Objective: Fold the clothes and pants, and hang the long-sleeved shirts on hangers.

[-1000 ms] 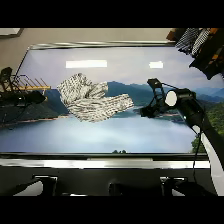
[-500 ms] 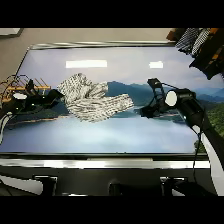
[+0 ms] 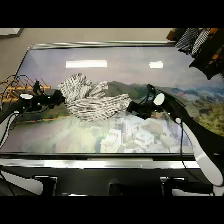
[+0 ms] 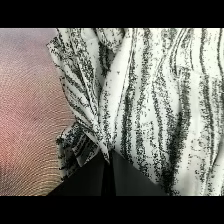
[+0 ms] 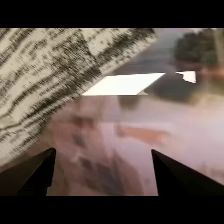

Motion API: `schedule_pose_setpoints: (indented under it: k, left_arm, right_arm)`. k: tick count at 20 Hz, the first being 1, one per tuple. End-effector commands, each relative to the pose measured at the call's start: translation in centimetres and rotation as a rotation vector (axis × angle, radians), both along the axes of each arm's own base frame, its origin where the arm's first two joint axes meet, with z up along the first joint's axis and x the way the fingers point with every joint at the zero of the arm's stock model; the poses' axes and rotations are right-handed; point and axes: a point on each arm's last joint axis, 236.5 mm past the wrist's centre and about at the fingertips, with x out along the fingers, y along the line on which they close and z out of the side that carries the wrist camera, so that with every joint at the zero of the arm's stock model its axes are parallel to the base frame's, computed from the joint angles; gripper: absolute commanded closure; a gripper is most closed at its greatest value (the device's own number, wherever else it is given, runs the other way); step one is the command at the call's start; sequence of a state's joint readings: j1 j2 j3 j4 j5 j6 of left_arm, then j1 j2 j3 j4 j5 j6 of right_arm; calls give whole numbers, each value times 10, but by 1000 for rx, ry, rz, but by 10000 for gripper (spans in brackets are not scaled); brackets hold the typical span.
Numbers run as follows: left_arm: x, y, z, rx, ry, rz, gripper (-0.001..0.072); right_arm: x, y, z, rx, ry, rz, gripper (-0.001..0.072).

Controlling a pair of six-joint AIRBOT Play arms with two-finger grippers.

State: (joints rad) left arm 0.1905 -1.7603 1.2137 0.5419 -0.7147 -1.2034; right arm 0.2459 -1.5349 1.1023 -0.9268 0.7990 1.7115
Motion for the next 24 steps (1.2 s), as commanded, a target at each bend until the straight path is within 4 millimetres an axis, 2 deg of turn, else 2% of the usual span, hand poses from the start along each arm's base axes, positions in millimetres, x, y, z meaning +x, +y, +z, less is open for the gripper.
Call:
schedule_pose_setpoints:
  k: [1, 4, 5, 8, 10, 11, 12, 13, 15, 17, 18, 20, 21, 23, 24]
  left_arm:
    - [0, -1, 0, -3, -1, -2, 686]
    - [0, -1, 0, -3, -1, -2, 686]
    - [0, -1, 0, -3, -1, -2, 687]
    - [-1, -2, 1, -7, 1, -8, 687]
    - [-4, -6, 2, -17, 8, -23, 687]
    - [-6, -8, 4, -24, 11, -34, 688]
    - [-7, -10, 7, -28, 9, -41, 689]
    - [-6, -10, 13, -24, -4, -43, 690]
    - [-1, -8, 39, -8, -57, -43, 692]
    - [8, -6, 89, 51, -160, -81, 692]
    - [12, -7, 121, 83, -222, -111, 691]
    - [14, -15, 205, 145, -376, -173, 691]
    - [10, -22, 256, 172, -471, -202, 692]
    - [-13, -39, 357, 219, -671, -233, 691]
    - [-32, -47, 406, 243, -773, -238, 691]
  right_arm:
    - [44, 36, -9, 268, -16, -185, 22]
    - [48, 51, -25, 309, 8, -198, 32]
    - [45, 56, -29, 304, 13, -187, 70]
    - [46, 55, -28, 302, 17, -190, 109]
    - [45, 55, -29, 301, 17, -189, 201]
    - [45, 55, -29, 299, 14, -184, 368]
    - [44, 56, -28, 296, 8, -169, 610]
    - [44, 56, -24, 292, -11, -149, 687]
    - [52, 49, 2, 275, -92, -130, 689]
    - [65, 35, 54, 230, -239, -86, 689]
    - [70, 26, 89, 206, -322, -59, 690]
    - [77, 4, 178, 140, -513, -12, 690]
    - [73, -6, 228, 91, -620, 15, 690]
    - [52, -30, 327, -38, -835, 48, 689]
    - [32, -42, 377, -90, -942, 55, 689]
